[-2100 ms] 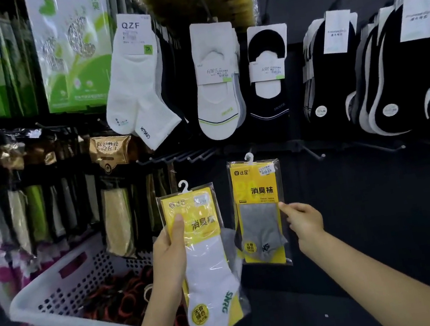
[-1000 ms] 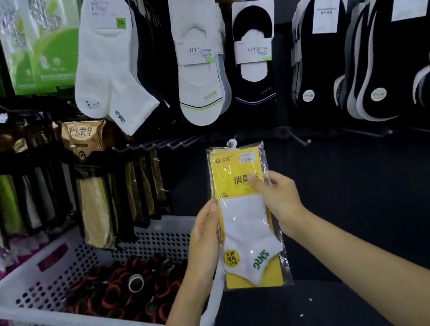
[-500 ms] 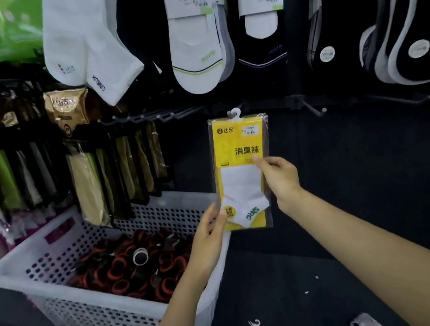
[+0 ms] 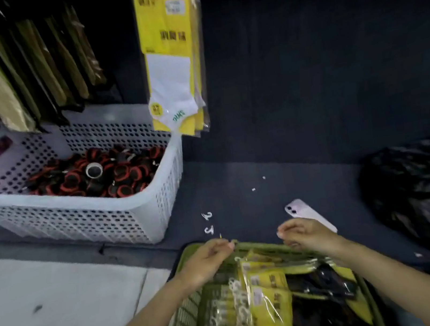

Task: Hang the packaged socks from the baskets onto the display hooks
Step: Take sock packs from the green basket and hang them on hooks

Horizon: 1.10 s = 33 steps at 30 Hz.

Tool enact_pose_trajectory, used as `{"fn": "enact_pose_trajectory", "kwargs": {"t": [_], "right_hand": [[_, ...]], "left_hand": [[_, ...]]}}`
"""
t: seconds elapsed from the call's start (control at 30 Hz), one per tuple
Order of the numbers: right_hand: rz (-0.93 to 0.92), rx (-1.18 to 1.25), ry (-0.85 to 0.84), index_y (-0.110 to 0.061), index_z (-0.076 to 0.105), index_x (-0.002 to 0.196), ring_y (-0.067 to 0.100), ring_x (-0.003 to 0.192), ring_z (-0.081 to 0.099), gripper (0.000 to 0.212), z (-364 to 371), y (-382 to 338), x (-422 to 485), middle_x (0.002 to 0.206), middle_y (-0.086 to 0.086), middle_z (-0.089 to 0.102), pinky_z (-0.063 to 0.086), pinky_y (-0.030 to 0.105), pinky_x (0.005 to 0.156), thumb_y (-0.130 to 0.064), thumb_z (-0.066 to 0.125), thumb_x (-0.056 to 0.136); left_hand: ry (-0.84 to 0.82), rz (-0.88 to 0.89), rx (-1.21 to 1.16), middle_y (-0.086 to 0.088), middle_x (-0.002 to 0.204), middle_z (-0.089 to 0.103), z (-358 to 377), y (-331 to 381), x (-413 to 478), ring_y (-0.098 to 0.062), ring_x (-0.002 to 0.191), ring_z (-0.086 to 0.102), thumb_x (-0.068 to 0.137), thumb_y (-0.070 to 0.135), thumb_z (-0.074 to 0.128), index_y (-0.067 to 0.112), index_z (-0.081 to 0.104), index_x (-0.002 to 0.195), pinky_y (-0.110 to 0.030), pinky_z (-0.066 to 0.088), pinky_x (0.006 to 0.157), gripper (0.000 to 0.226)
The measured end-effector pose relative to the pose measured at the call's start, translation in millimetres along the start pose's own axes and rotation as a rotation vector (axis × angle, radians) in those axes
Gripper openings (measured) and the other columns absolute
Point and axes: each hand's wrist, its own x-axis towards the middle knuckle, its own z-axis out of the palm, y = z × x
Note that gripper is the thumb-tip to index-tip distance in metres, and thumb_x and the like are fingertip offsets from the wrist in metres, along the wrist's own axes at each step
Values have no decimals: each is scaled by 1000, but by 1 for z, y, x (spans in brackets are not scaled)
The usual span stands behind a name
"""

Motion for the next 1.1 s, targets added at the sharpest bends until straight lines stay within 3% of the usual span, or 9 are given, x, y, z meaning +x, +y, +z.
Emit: {"fn": "enact_pose_trajectory", "kwargs": {"t": [0.1, 0.23, 0.43, 0.5, 0.63, 0.73, 0.9, 1.0, 1.1], "right_hand": [[15, -237, -92, -5, 64, 111, 19, 104, 63, 34, 7, 42, -6, 113, 11, 67, 47, 25, 91, -23, 72, 84], [-22, -535, -179, -21, 46, 136, 16, 130, 44, 67, 10, 81, -11, 141, -4, 46, 37, 26, 103, -45, 72, 79], [-125, -864, -180, -29, 4, 152, 21, 148, 0, 113, 11, 120, -10, 160, -4, -1, 4, 43, 120, -64, 71, 68], [-108, -893, -157, -28, 1, 152, 22, 147, 0, 117, 13, 125, -7, 160, -2, 2, 2, 41, 119, -65, 72, 66], [-110, -887, -98, -22, 36, 138, 22, 132, 28, 92, 14, 119, -1, 136, 0, 37, 28, 35, 106, -62, 75, 64], [-135, -846, -131, -20, 50, 111, 21, 124, 37, 66, 14, 117, 0, 124, -3, 42, 35, 29, 91, -58, 77, 64], [-190, -872, -140, -22, 55, 112, 21, 140, 21, 61, 11, 116, 2, 151, -6, 28, 18, 39, 114, -58, 75, 67], [-189, -753, -127, -25, 59, 105, 18, 116, 47, 49, 7, 112, 3, 118, -8, 56, 36, 32, 97, -53, 76, 69], [-204, -558, -99, -30, 53, 79, 10, 90, 53, 30, 2, 99, 3, 86, -16, 56, 39, 26, 73, -41, 80, 71]], "left_hand": [[-205, -91, 124, 11, 114, 59, 28, -29, -8, -6, 105, 55, 88, 52, 54, 24, 53, 124, -2, 41, 74, 45], [-289, -165, 193, -1, 144, 44, 51, -59, -17, -19, 126, 47, 69, 71, 57, 20, 34, 144, -38, 43, 104, 95], [-229, -126, 214, 1, 146, 40, 60, -66, -22, -22, 126, 47, 73, 50, 74, 25, 35, 142, -42, 46, 101, 84], [-208, -95, 203, 2, 140, 46, 62, -67, -25, -20, 125, 47, 77, 36, 76, 24, 41, 136, -40, 48, 99, 70], [-159, -62, 172, 10, 125, 52, 65, -64, -30, -14, 120, 49, 77, 20, 76, 24, 51, 123, -38, 50, 96, 53], [-141, -61, 130, 7, 126, 54, 66, -65, -31, -14, 122, 48, 76, 16, 77, 22, 53, 118, -44, 48, 99, 49], [-110, -88, 25, 11, 117, 58, 65, -66, -27, -13, 124, 48, 74, 17, 79, 22, 50, 115, -24, 44, 92, 50], [-116, -98, 18, 15, 110, 58, 66, -64, -27, -13, 122, 49, 76, 21, 77, 28, 50, 112, -36, 45, 101, 45], [-72, -86, -23, 13, 114, 57, 65, -55, -27, -17, 122, 50, 76, 23, 77, 29, 47, 120, -33, 46, 99, 54]]}}
